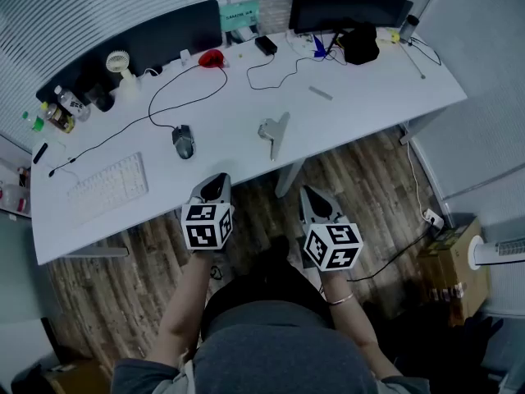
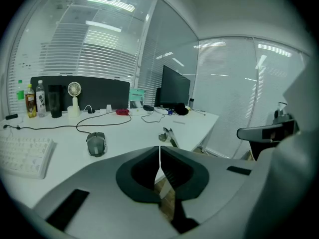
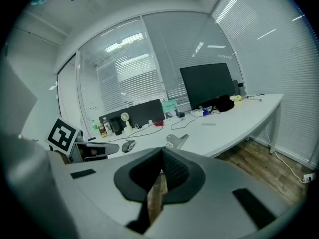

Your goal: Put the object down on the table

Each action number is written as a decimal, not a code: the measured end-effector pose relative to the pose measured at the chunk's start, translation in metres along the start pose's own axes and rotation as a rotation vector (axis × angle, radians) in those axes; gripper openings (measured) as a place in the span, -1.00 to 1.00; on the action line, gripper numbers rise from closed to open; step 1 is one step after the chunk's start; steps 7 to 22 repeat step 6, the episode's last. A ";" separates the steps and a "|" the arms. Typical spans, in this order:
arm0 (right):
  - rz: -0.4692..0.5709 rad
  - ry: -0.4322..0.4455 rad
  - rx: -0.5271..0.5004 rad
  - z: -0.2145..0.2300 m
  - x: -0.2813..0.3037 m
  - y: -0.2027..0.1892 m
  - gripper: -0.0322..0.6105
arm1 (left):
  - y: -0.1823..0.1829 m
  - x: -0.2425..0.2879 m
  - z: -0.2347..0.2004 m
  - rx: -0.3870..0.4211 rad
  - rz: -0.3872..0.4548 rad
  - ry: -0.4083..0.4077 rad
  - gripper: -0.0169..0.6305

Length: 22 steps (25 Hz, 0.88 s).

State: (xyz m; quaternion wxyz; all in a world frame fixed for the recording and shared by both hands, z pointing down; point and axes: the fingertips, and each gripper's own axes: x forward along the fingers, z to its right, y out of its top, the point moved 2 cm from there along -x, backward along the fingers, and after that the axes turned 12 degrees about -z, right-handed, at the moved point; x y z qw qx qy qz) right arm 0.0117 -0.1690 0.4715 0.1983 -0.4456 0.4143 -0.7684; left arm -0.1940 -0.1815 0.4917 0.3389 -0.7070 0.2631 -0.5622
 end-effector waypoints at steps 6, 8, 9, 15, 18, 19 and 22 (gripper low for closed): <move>0.003 -0.003 0.005 -0.003 -0.003 -0.002 -0.90 | 0.001 -0.005 0.003 0.023 0.013 0.001 -0.86; 0.003 -0.003 0.005 -0.003 -0.003 -0.002 -0.90 | 0.001 -0.005 0.003 0.023 0.013 0.001 -0.86; 0.003 -0.003 0.005 -0.003 -0.003 -0.002 -0.90 | 0.001 -0.005 0.003 0.023 0.013 0.001 -0.86; 0.003 -0.003 0.005 -0.003 -0.003 -0.002 -0.90 | 0.001 -0.005 0.003 0.023 0.013 0.001 -0.86; 0.003 -0.003 0.005 -0.003 -0.003 -0.002 -0.90 | 0.001 -0.005 0.003 0.023 0.013 0.001 -0.86; 0.003 -0.003 0.005 -0.003 -0.003 -0.002 -0.90 | 0.001 -0.005 0.003 0.023 0.013 0.001 -0.86; 0.003 -0.003 0.005 -0.003 -0.003 -0.002 -0.90 | 0.001 -0.005 0.003 0.023 0.013 0.001 -0.86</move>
